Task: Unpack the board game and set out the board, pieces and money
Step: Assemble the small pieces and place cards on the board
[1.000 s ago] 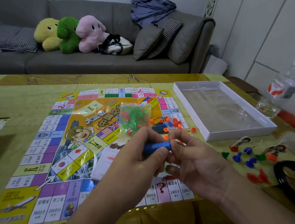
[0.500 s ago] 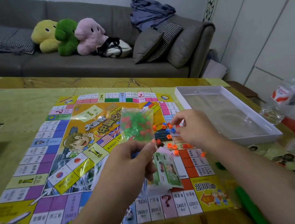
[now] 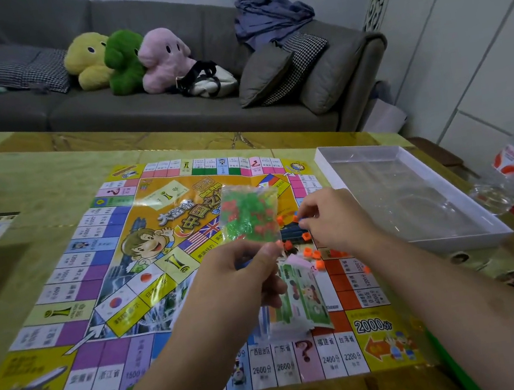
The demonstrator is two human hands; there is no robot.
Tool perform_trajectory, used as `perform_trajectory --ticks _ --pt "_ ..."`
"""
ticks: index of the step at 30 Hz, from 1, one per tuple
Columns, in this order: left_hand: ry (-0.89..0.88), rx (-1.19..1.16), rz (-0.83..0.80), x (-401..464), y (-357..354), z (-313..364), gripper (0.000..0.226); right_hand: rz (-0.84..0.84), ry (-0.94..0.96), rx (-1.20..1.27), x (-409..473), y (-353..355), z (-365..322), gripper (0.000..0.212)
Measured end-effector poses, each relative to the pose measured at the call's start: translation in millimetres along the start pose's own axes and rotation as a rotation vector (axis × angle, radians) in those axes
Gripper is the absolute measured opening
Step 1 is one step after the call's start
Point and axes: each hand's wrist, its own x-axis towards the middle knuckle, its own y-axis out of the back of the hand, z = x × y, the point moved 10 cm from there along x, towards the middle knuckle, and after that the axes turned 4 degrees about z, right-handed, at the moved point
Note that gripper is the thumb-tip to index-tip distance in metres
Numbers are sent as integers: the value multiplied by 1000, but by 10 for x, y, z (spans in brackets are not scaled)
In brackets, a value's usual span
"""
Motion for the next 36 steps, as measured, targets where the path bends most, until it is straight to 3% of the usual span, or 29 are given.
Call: perform_trajectory --ticks 5,8,11,13,22,36 --pt "67 -138 -3 -18 5 -24 17 29 -2 -52 -32 15 -38 12" --pt "83 -211 -12 -26 6 -28 16 103 -34 275 -280 323 -151 13" --pt "87 -249 -47 -53 -67 -6 14 44 -46 714 -783 583 -385 15" --pt "92 -254 -75 -91 -140 -4 12 26 -11 803 -1068 670 -530 16" --pt "129 -303 -138 -369 -263 -7 11 99 52 843 -1429 790 -607 24" --pt "235 -529 -24 -403 -269 -185 16 205 129 785 -1528 806 -679 27"
